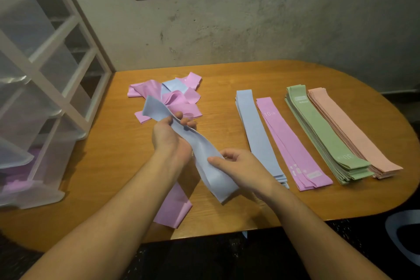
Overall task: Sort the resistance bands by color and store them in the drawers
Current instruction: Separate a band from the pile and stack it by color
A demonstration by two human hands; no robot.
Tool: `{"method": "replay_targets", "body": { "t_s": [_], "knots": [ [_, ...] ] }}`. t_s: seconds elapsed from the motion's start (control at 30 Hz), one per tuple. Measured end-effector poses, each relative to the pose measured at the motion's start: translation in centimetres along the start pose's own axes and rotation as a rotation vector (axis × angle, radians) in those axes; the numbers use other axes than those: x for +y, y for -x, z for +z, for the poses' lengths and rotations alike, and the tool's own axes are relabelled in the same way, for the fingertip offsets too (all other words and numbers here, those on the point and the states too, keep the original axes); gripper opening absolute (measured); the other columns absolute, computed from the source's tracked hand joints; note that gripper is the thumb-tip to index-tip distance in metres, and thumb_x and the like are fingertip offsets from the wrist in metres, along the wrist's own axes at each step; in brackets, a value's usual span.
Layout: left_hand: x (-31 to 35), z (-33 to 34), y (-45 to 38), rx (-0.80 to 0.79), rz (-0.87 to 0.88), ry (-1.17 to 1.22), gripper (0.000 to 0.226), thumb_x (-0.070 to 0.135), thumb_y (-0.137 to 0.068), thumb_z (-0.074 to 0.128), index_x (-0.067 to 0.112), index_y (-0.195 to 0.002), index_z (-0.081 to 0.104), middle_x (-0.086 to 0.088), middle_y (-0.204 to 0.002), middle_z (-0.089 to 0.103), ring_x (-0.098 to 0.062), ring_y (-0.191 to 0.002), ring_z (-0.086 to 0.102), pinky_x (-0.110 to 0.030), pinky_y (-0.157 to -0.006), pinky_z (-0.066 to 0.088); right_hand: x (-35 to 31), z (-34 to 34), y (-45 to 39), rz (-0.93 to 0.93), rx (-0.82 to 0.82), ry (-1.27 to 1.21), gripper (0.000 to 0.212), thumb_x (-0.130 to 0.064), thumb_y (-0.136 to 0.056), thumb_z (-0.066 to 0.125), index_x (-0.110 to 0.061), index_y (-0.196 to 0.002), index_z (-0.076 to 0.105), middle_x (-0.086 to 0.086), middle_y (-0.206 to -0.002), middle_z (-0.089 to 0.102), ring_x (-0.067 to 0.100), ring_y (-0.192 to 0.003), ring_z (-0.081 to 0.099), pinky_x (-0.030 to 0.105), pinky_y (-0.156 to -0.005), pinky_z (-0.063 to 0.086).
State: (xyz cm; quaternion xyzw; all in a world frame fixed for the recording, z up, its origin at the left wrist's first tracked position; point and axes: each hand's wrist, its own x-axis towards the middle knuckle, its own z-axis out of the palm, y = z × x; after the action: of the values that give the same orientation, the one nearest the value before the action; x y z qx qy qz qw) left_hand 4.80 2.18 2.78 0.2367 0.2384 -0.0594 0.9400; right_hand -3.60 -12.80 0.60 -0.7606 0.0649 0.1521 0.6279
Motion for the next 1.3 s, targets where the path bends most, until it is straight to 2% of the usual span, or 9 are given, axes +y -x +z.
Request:
{"method": "replay_targets", "body": {
  "t_s": [0.07, 0.13, 0.3, 0.5, 0.67, 0.83, 1.03, 1.2, 1.3],
  "knots": [
    [0.0, 0.3, -0.3, 0.032, 0.019, 0.005, 0.025, 0.013, -0.097, 0.042, 0.007, -0.076, 0.054, -0.003, -0.057, 0.05, -0.015, -0.046, 0.049, -0.025, -0.052, 0.045, 0.2, -0.3, 0.0, -0.007, 0.012, 0.005, 0.027, -0.035, -0.092, 0.071, -0.008, -0.088, 0.073, 0.001, -0.078, 0.07, 0.007, -0.07, 0.062, 0.019, -0.06, 0.048],
    [0.0, 0.6, -0.5, 0.053, 0.035, 0.008, 0.025, 0.011, -0.097, 0.042, 0.007, -0.075, 0.054, -0.003, -0.057, 0.051, -0.016, -0.044, 0.05, -0.026, -0.052, 0.045, 0.3, -0.5, 0.0, -0.011, 0.016, -0.01, 0.032, -0.036, -0.093, 0.07, -0.005, -0.087, 0.071, 0.005, -0.078, 0.066, 0.007, -0.071, 0.061, 0.02, -0.059, 0.049],
    [-0.1, 0.8, -1.0, 0.073, 0.044, 0.024, 0.027, 0.01, -0.096, 0.039, 0.007, -0.072, 0.052, -0.004, -0.055, 0.051, -0.018, -0.042, 0.05, -0.025, -0.055, 0.044, 0.3, -1.0, -0.1, -0.054, 0.014, -0.051, 0.023, -0.031, -0.093, 0.07, -0.009, -0.092, 0.068, 0.013, -0.092, 0.069, 0.031, -0.083, 0.069, 0.038, -0.066, 0.059],
    [0.7, 0.7, -1.8, 0.09, 0.041, 0.002, 0.026, 0.008, -0.094, 0.036, 0.008, -0.074, 0.053, -0.004, -0.056, 0.052, -0.019, -0.041, 0.051, -0.02, -0.052, 0.048, 0.4, -1.7, 0.3, -0.098, 0.005, 0.108, 0.006, -0.033, -0.093, 0.069, -0.029, -0.098, 0.068, 0.002, -0.089, 0.075, 0.016, -0.085, 0.072, 0.03, -0.072, 0.055],
    [0.8, 0.4, -2.9, 0.062, 0.021, -0.13, 0.022, 0.011, -0.094, 0.041, 0.007, -0.089, 0.062, -0.008, -0.074, 0.061, -0.022, -0.062, 0.06, -0.031, -0.073, 0.051, 0.1, -2.3, 0.3, -0.119, 0.075, 0.067, 0.011, -0.027, -0.096, 0.067, -0.035, -0.089, 0.068, -0.018, -0.075, 0.069, -0.008, -0.069, 0.065, 0.009, -0.057, 0.046],
    [-0.2, 0.3, -3.9, 0.035, 0.014, -0.286, 0.035, 0.018, -0.099, 0.044, 0.01, -0.131, 0.056, -0.008, -0.096, 0.075, -0.022, -0.085, 0.074, -0.035, -0.072, 0.057, 0.3, -2.9, 0.3, -0.094, 0.099, 0.173, 0.017, -0.041, -0.097, 0.062, -0.026, -0.093, 0.069, -0.007, -0.081, 0.069, 0.006, -0.079, 0.065, 0.018, -0.061, 0.047],
    [-1.5, 2.4, -5.6, -0.018, 0.057, -0.417, 0.037, -0.001, -0.093, 0.041, 0.008, -0.126, 0.055, -0.014, -0.092, 0.069, -0.026, -0.079, 0.069, -0.041, -0.081, 0.057, 1.3, -4.4, 0.2, -0.094, 0.174, 0.174, 0.016, -0.033, -0.093, 0.069, -0.018, -0.088, 0.065, -0.002, -0.088, 0.068, 0.009, -0.08, 0.063, 0.025, -0.068, 0.046],
    [-3.6, 5.4, -7.2, -0.044, 0.068, -0.658, 0.049, -0.003, -0.087, 0.044, 0.006, -0.134, 0.054, -0.011, -0.095, 0.062, -0.027, -0.08, 0.062, -0.045, -0.084, 0.056, 2.1, -6.1, -0.3, -0.077, 0.176, 0.2, 0.014, -0.036, -0.093, 0.068, -0.03, -0.1, 0.057, -0.007, -0.104, 0.068, 0.01, -0.093, 0.067, 0.038, -0.08, 0.059],
    [-5.5, 7.4, -8.2, -0.1, 0.077, -0.775, 0.046, -0.005, -0.09, 0.04, 0.004, -0.132, 0.056, -0.012, -0.098, 0.064, -0.025, -0.077, 0.064, -0.037, -0.071, 0.058, 2.1, -7.4, -0.3, -0.054, 0.185, 0.167, 0.028, -0.035, -0.096, 0.065, -0.035, -0.119, 0.049, -0.005, -0.11, 0.065, 0.01, -0.092, 0.067, 0.029, -0.071, 0.061]
  ]
}}
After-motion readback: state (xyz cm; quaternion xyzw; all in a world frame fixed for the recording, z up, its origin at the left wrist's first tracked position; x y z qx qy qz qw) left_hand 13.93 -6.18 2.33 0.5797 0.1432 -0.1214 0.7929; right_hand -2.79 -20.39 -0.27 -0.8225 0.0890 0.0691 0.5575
